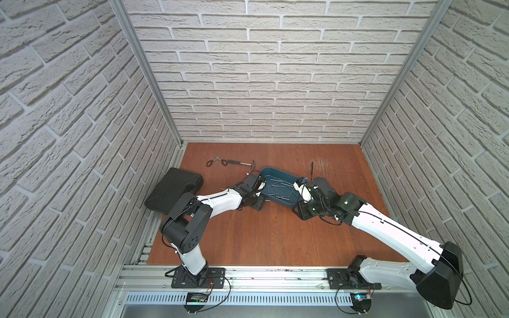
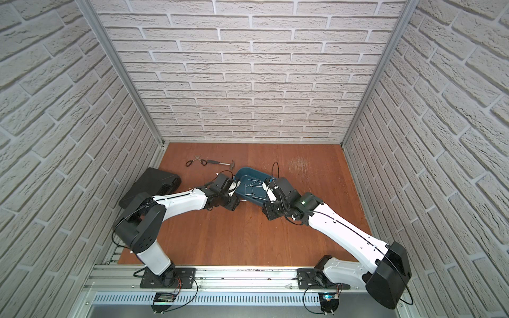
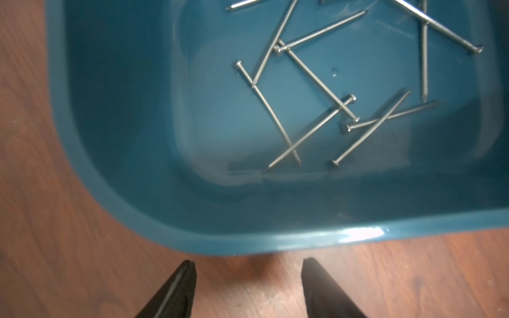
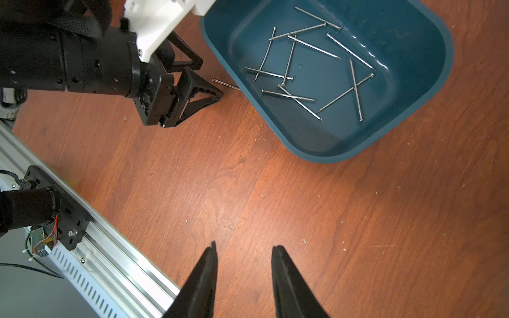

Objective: Put the nails on the desktop into the storage box
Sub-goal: Place the nail in the storage box, then adjust the nail at the center of the board.

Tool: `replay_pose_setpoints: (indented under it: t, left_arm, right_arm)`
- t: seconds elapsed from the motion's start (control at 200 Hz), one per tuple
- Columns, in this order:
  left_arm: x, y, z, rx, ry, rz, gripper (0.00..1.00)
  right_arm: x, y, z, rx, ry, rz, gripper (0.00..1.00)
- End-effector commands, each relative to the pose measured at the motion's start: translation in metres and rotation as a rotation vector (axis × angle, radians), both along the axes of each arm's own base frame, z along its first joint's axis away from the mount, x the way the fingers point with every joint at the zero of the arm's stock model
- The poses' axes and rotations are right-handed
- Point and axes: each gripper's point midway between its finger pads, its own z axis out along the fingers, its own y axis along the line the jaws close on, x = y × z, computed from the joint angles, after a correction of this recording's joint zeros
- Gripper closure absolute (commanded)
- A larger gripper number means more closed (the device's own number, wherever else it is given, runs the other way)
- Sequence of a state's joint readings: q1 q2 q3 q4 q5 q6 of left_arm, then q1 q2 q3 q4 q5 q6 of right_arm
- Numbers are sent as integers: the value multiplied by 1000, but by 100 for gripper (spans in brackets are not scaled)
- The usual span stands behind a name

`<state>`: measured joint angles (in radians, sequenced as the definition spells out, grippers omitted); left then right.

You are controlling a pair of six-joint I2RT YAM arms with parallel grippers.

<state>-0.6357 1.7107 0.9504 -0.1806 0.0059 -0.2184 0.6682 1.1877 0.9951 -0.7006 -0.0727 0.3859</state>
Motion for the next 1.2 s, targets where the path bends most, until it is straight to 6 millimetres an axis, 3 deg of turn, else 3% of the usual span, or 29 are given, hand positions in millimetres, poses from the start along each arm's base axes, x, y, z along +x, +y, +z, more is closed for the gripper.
replay_pose_setpoints:
  t: [0.0, 0.26, 0.505, 1.02, 1.195]
  left_arm:
    - [2, -6, -4, -24, -17, -30, 35]
    - [3, -14, -11, -24, 0, -60, 35]
    - [-5, -14, -21, -5, 24, -69, 48]
    - [-51, -8, -39, 29, 69, -75, 67]
    - [-63, -12, -48, 56, 89, -84, 80]
  right_arm:
    - [4, 3, 9, 5, -23, 3, 63]
    - [7, 7, 5, 8, -14, 7, 63]
    - [5, 4, 5, 2, -18, 6, 63]
    - [6, 8, 11, 31, -27, 4, 64]
    - [4, 5, 12, 33, -30, -2, 65]
